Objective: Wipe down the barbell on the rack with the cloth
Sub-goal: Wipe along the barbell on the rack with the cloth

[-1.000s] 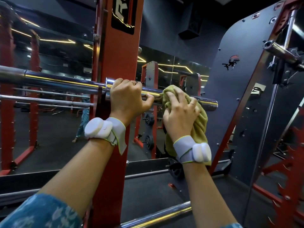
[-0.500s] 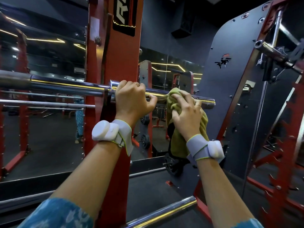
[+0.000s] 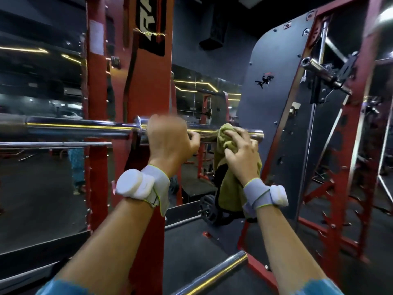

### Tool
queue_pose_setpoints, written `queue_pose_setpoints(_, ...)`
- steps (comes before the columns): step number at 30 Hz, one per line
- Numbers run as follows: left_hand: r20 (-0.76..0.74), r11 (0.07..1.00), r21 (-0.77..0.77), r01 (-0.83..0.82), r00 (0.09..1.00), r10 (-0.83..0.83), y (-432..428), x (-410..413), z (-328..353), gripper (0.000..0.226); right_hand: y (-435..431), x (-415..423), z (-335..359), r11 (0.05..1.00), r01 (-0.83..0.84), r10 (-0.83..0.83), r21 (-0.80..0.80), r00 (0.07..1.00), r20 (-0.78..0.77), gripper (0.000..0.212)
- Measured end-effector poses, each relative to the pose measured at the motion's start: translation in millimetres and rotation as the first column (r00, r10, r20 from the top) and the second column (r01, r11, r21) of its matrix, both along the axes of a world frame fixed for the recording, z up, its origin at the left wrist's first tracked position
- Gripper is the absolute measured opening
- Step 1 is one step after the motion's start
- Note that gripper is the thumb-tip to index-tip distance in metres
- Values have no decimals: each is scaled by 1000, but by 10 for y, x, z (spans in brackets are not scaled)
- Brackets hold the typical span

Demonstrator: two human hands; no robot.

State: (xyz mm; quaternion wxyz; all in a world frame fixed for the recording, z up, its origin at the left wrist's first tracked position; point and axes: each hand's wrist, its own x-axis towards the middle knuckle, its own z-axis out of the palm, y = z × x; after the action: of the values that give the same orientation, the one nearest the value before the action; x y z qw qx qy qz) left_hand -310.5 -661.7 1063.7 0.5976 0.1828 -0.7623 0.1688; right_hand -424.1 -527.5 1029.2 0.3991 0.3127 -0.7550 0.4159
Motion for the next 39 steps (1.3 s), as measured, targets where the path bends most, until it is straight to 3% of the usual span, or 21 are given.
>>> queue_pose_setpoints(7, 148, 994, 13, 107, 983, -108, 214, -212, 166, 38, 102, -120, 133, 996, 87, -77, -34, 969, 233, 49)
queue_pose_setpoints(13, 210, 991, 37, 131, 968, -136, 415, -589, 173, 36, 119, -68, 9, 990, 68, -73, 121, 997, 37, 57)
queue_pose_setpoints(21, 187, 996, 83, 42, 981, -56, 454, -826, 260, 35, 340, -404, 193, 970, 146, -176, 196, 973, 148, 57)
queue_pose_setpoints(26, 159, 994, 84, -67, 986, 53, 465, -875, 216, 46, 247, -346, 147, 939, 214, -225, 268, 974, 9, 61)
queue_pose_setpoints(29, 121, 995, 42, -86, 989, 80, 463, -855, 176, 50, 282, -403, -42, 954, 189, -171, 234, 981, -96, 62)
queue_pose_setpoints(36, 56, 990, 48, -131, 990, 128, 426, -876, 135, 52, 367, -684, 87, 986, 133, -145, 99, 982, 124, 58)
queue_pose_setpoints(39, 11, 992, 21, -125, 992, 125, 393, -936, 115, 49, 296, -585, 122, 981, 150, -156, 127, 987, 34, 59)
